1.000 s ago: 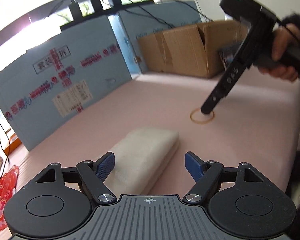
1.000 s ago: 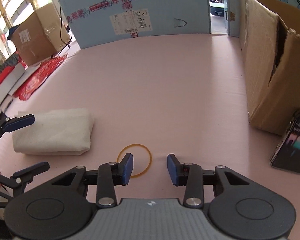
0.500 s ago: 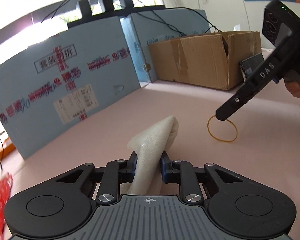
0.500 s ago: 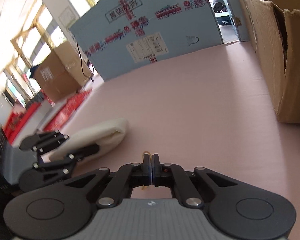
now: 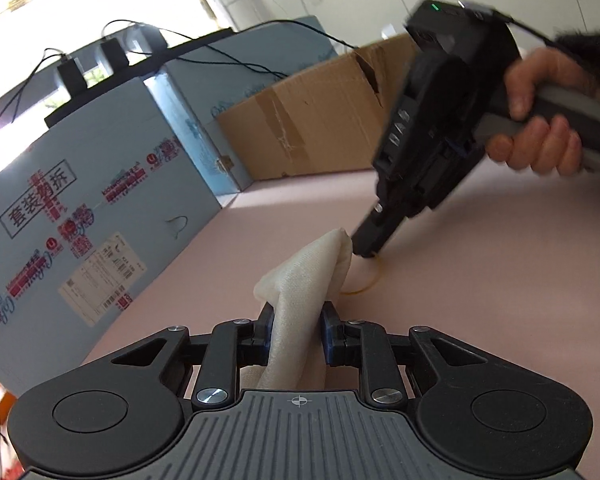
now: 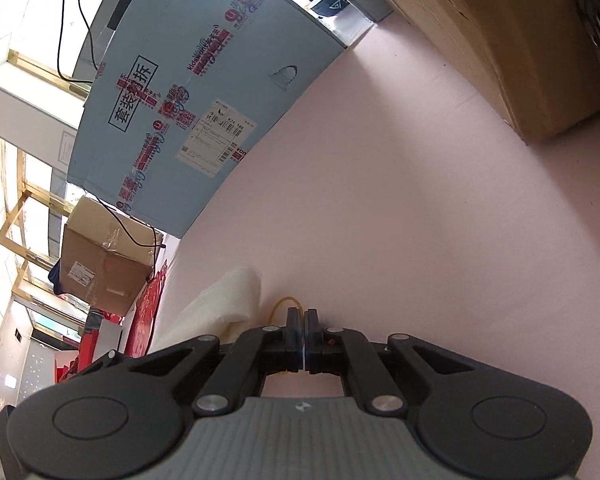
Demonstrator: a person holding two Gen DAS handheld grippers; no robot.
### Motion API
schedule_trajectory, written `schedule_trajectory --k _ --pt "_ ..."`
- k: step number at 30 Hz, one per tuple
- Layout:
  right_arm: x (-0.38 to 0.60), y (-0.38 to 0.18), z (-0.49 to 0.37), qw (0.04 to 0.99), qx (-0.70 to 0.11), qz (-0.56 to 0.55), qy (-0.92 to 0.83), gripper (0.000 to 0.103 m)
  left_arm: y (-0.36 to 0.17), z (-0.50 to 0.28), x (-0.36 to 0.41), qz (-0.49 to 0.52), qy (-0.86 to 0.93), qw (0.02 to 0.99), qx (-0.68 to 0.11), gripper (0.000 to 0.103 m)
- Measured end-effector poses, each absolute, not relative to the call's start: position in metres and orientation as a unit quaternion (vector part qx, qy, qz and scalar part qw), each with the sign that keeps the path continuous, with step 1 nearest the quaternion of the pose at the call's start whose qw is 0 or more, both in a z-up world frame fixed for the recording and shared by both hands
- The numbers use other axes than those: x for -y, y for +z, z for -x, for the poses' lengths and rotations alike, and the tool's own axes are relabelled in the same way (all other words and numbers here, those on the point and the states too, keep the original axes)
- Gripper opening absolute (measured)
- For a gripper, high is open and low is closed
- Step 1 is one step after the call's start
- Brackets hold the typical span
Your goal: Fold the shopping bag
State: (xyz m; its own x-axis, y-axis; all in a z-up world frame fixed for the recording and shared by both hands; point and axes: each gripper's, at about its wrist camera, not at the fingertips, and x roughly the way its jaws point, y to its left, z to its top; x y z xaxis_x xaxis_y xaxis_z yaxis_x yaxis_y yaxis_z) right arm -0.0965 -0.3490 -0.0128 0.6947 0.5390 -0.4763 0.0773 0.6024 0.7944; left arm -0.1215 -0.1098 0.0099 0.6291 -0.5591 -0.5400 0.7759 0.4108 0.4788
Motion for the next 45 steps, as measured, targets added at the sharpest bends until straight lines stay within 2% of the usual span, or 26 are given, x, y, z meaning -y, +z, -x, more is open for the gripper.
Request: schedule_trajectory --k 1,3,4,5,6,7,11,14,15,23,43,44,45 --pt "0.348 -0.012 0.096 0.819 -0.367 -0.419 0.137 0.001 0.009 0.121 0.111 -0.367 -0.405 0.823 -0.153 0.029" --pt "0.348 -0.014 0.095 0.818 -0.370 -0.420 0.135 0.001 0.012 0.119 0.113 -0.361 -0.407 0.823 -0.161 0.055" --pt "0.349 -0.018 0.095 0.812 -0.372 -0.429 0.134 0.001 0.016 0.119 0.112 -0.350 -0.407 0.828 -0.160 0.062" --pt "0.350 -0.019 0.097 0.811 -0.371 -0.432 0.134 0.001 0.023 0.119 0.109 -0.330 -0.409 0.836 -0.154 0.073" --pt "0.351 -0.020 0.098 0.809 -0.371 -0.436 0.134 0.001 0.031 0.120 0.106 -0.307 -0.414 0.844 -0.146 0.081" --pt "0.351 -0.020 0.099 0.808 -0.370 -0.437 0.135 0.001 0.038 0.121 0.103 -0.284 -0.418 0.852 -0.139 0.082" --pt "0.352 -0.021 0.099 0.809 -0.370 -0.437 0.135 0.001 0.053 0.109 0.103 -0.217 -0.388 0.885 -0.137 0.082" --pt "0.354 -0.024 0.100 0.805 -0.367 -0.446 0.137 0.001 0.033 0.087 0.117 -0.241 -0.358 0.882 -0.187 0.067" --pt "0.354 -0.024 0.101 0.803 -0.367 -0.449 0.138 0.001 0.024 0.080 0.120 -0.245 -0.356 0.877 -0.210 0.067" --pt "0.365 -0.041 0.098 0.733 -0.347 -0.552 0.195 0.001 0.015 0.084 0.119 -0.240 -0.347 0.882 -0.210 0.066" --pt "0.327 -0.027 0.025 0.735 -0.421 -0.513 0.141 0.001 0.013 0.061 0.102 -0.143 -0.381 0.874 -0.268 0.066" --pt "0.324 -0.026 0.023 0.739 -0.424 -0.506 0.135 0.001 0.013 0.061 0.102 -0.138 -0.384 0.872 -0.270 0.063" --pt "0.321 -0.024 0.020 0.742 -0.427 -0.499 0.129 0.001 0.012 0.060 0.101 -0.132 -0.390 0.869 -0.273 0.055"
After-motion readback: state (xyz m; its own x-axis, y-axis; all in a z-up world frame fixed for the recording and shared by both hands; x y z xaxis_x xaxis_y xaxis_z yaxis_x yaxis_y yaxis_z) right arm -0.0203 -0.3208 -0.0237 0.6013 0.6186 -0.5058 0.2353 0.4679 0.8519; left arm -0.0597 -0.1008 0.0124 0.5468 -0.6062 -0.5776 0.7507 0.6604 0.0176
